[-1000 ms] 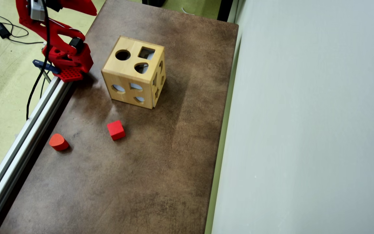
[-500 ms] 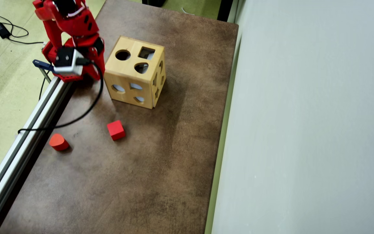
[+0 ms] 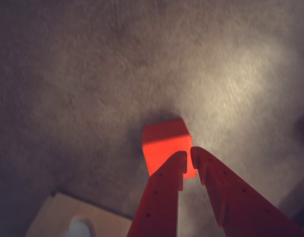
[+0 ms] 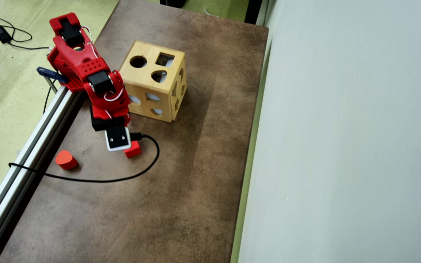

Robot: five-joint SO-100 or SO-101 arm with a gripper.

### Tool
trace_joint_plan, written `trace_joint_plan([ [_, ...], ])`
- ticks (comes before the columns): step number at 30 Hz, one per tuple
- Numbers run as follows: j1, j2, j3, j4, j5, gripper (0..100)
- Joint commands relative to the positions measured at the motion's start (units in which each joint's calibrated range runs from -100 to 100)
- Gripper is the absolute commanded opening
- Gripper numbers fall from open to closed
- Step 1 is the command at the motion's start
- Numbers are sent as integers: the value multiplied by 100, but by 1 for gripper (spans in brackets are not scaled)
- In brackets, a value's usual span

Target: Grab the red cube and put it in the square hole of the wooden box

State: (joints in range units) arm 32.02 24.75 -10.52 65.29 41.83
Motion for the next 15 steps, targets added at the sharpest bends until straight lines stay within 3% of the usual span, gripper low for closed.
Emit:
trace_joint_plan([
  [1, -267, 26, -165, -237, 73, 3],
  [15, -624, 26, 354, -213, 73, 3],
])
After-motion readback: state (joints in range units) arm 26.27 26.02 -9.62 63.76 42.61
